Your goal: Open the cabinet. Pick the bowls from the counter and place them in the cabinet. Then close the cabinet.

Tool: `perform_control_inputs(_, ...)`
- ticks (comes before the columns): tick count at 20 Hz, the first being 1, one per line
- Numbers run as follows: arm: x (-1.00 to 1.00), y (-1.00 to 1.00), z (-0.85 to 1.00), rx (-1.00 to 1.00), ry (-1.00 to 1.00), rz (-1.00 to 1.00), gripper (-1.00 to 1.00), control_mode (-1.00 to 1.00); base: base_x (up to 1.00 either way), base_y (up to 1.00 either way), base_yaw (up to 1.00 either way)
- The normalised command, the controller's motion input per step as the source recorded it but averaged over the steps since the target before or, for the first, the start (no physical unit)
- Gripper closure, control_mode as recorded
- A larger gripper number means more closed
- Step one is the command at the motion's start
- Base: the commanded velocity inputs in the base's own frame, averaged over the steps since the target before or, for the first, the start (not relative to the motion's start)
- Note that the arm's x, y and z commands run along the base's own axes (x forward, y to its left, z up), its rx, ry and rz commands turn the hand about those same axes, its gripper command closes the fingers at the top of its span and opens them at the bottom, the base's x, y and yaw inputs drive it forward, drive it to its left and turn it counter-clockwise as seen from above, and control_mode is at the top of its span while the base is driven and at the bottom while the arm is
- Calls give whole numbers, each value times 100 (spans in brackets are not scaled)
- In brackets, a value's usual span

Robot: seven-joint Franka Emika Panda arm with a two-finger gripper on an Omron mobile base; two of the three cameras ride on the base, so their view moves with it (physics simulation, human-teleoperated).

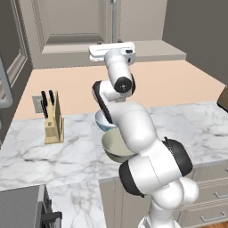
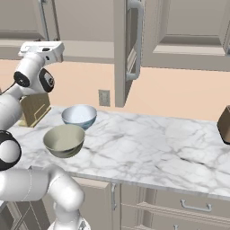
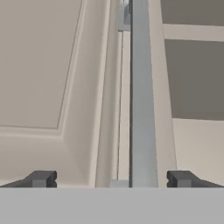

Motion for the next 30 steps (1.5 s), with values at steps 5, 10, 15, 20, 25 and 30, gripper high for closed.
perform_control_inputs(5,43,0,0,0,-7,0,100,-100,0,0,0)
perform_control_inputs(10,51,0,0,0,-2,0,100,-100,0,0,0)
perform_control_inputs(15,48,-1,0,0,0,0,100,-100,0,0,0)
perform_control_inputs(20,37,-55,0,3,0,3,100,-100,0,0,0)
perform_control_inputs(25,47,-79,0,4,0,7,100,-100,0,0,0)
perform_control_inputs(30,57,-70,0,0,0,10,100,-100,0,0,0)
